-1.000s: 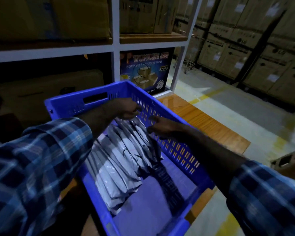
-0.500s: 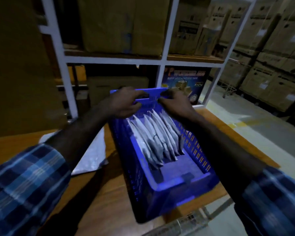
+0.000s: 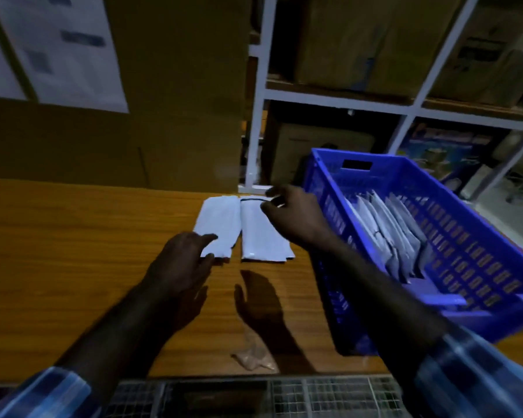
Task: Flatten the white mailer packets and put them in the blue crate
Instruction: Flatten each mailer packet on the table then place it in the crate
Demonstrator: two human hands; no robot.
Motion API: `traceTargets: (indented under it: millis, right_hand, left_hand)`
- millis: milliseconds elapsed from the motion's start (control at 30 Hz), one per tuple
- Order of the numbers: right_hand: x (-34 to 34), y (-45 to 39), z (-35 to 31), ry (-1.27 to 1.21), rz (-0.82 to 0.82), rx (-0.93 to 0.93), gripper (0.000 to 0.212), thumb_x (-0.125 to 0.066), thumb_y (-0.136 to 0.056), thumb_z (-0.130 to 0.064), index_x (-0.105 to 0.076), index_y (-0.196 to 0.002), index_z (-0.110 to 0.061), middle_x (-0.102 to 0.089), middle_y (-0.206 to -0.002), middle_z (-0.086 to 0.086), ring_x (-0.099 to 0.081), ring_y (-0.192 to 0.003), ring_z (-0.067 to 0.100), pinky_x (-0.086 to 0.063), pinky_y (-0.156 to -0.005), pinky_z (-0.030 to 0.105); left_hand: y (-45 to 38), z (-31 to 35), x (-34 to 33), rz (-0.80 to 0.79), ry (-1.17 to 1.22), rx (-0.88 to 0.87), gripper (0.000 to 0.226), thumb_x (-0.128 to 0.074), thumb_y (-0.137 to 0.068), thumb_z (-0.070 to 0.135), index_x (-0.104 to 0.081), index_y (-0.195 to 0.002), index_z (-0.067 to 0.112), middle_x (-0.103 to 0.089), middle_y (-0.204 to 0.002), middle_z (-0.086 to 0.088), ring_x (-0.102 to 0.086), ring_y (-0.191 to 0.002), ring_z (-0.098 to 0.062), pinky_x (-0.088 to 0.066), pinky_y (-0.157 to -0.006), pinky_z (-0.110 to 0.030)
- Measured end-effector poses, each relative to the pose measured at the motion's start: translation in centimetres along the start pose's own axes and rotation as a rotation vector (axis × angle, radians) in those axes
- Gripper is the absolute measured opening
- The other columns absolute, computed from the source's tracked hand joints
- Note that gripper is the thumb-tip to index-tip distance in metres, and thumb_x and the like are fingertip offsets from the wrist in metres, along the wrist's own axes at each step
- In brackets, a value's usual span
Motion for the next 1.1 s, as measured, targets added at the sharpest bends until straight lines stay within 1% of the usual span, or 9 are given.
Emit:
traceTargets:
  millis: [100, 167, 300, 367, 500, 733, 833, 933, 1100]
  right_hand:
    - [-4.7, -0.1, -0.3, 0.064, -0.088, -0.053, 0.037, -0.061, -0.090, -0.035, -0.063, -0.124, -0.019, -0.072, -0.110, 0.003, -0.065, -0.104, 0.021, -0.052, -0.091, 0.033]
    - [-7.8, -0.4, -0.1, 0.077, -0.148, -0.132, 0.042, -0.061, -0.090, -0.036, -0.060, -0.128, -0.018, -0.071, -0.113, 0.005, -0.067, -0.101, 0.023, -0.053, -0.091, 0.035]
    - [-12.8, -1.9, -0.1, 0.123, -0.210, -0.238, 0.044, -0.061, -0.092, -0.034, -0.057, -0.129, -0.011, -0.064, -0.125, 0.008, -0.060, -0.112, 0.025, -0.043, -0.084, 0.026]
    - [-14.9, -3.1, -0.1, 0.146, -0.210, -0.279, 0.045, -0.061, -0.093, -0.033, -0.055, -0.129, -0.008, -0.061, -0.127, 0.009, -0.058, -0.115, 0.025, -0.042, -0.085, 0.027]
    - [-19.2, -6.1, 0.3, 0.200, -0.157, -0.332, 0.058, -0.060, -0.091, -0.046, -0.049, -0.133, -0.007, -0.054, -0.133, 0.015, -0.050, -0.122, 0.031, -0.042, -0.101, 0.039]
    - [-25.5, -8.1, 0.2, 0.459, -0.040, -0.308, 0.092, -0.053, -0.086, -0.068, -0.027, -0.146, -0.004, -0.035, -0.146, 0.024, -0.036, -0.132, 0.039, -0.036, -0.105, 0.045]
    - [-27.3, -7.9, 0.4, 0.494, 0.012, -0.302, 0.081, -0.060, -0.089, -0.048, -0.029, -0.147, -0.001, -0.035, -0.146, 0.029, -0.038, -0.130, 0.042, -0.038, -0.103, 0.047]
    - [-27.2, -7.6, 0.5, 0.448, 0.149, -0.236, 0.056, -0.065, -0.081, -0.022, -0.051, -0.129, 0.002, -0.056, -0.122, 0.027, -0.053, -0.109, 0.042, -0.046, -0.086, 0.045]
    - [-23.0, -7.9, 0.4, 0.077, 0.267, -0.255, 0.030, -0.060, -0.092, -0.023, -0.064, -0.116, -0.005, -0.067, -0.115, 0.013, -0.060, -0.107, 0.029, -0.046, -0.086, 0.031]
  left_hand:
    - [3.5, -4.1, -2.0, 0.031, 0.000, 0.109, 0.048, -0.048, -0.089, 0.038, -0.058, -0.131, 0.019, -0.065, -0.119, -0.009, -0.053, -0.116, -0.030, -0.042, -0.101, -0.043]
    - [5.2, -7.0, -3.4, -0.011, -0.064, 0.178, 0.052, -0.037, -0.090, 0.044, -0.054, -0.134, 0.021, -0.061, -0.128, -0.005, -0.047, -0.124, -0.027, -0.031, -0.110, -0.049]
    - [7.8, -11.3, -6.2, -0.153, -0.138, 0.296, 0.078, -0.015, -0.089, 0.062, -0.040, -0.148, 0.018, -0.034, -0.156, -0.009, -0.027, -0.145, -0.029, -0.012, -0.117, -0.052]
    - [8.1, -11.6, -6.8, -0.156, -0.141, 0.294, 0.077, -0.016, -0.091, 0.063, -0.044, -0.146, 0.016, -0.036, -0.154, -0.010, -0.032, -0.143, -0.030, -0.009, -0.115, -0.049]
    - [7.8, -11.6, -7.0, -0.155, -0.177, 0.291, 0.070, -0.025, -0.093, 0.058, -0.056, -0.137, 0.013, -0.048, -0.146, -0.012, -0.046, -0.134, -0.032, -0.015, -0.112, -0.049]
    - [7.6, -11.9, -7.5, -0.107, -0.150, 0.272, 0.080, -0.007, -0.096, 0.060, -0.054, -0.138, 0.011, -0.048, -0.145, -0.015, -0.042, -0.136, -0.034, -0.014, -0.113, -0.053]
    - [7.6, -11.9, -7.4, -0.090, -0.143, 0.267, 0.080, -0.008, -0.096, 0.060, -0.055, -0.138, 0.011, -0.048, -0.145, -0.015, -0.040, -0.137, -0.033, -0.013, -0.114, -0.053]
    - [7.6, -11.9, -7.3, -0.113, -0.148, 0.276, 0.078, -0.010, -0.096, 0.060, -0.055, -0.137, 0.012, -0.048, -0.146, -0.014, -0.033, -0.139, -0.030, -0.004, -0.115, -0.049]
    - [7.6, -12.0, -7.1, -0.160, -0.123, 0.296, 0.071, -0.022, -0.094, 0.060, -0.056, -0.136, 0.015, -0.050, -0.145, -0.010, -0.033, -0.138, -0.026, -0.003, -0.115, -0.046]
Point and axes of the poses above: each hand's wrist, its own y-axis away from the middle knuckle, its own x-axis out of the back of the hand, z = x × y, the point moved 3 cm from there along -y, towards the middle knuckle
